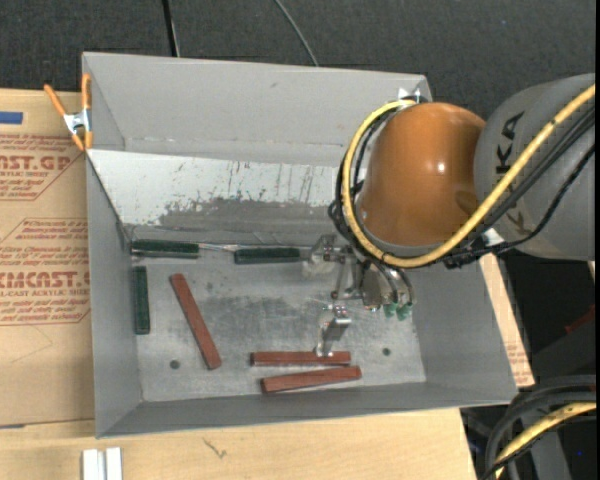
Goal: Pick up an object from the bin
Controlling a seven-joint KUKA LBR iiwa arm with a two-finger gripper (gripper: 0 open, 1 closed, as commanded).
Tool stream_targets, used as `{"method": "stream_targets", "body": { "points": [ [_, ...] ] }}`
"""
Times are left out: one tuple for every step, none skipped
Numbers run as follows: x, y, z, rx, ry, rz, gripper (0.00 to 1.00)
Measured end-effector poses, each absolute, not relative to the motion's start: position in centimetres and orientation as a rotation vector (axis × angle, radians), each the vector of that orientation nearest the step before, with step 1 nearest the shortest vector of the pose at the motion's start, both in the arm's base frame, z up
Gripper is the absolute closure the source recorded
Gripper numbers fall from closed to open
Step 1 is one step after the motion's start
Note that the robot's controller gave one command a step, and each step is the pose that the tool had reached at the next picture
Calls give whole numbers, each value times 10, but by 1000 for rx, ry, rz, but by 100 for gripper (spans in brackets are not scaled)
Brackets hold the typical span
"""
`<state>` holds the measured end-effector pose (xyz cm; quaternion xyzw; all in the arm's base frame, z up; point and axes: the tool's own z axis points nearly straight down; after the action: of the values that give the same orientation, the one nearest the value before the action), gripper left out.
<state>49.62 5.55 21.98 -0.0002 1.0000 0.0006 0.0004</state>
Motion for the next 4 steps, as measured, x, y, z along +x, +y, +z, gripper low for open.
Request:
{"method": "stream_targets", "body": {
  "points": [
    [496, 55, 220, -1, 3141, 2, 0],
    [493, 57, 177, -43, 3132, 1, 0],
    [497, 44, 78, -203, 3116, 3, 100],
    [497, 44, 78, -203, 3116, 3, 100]
  ]
}}
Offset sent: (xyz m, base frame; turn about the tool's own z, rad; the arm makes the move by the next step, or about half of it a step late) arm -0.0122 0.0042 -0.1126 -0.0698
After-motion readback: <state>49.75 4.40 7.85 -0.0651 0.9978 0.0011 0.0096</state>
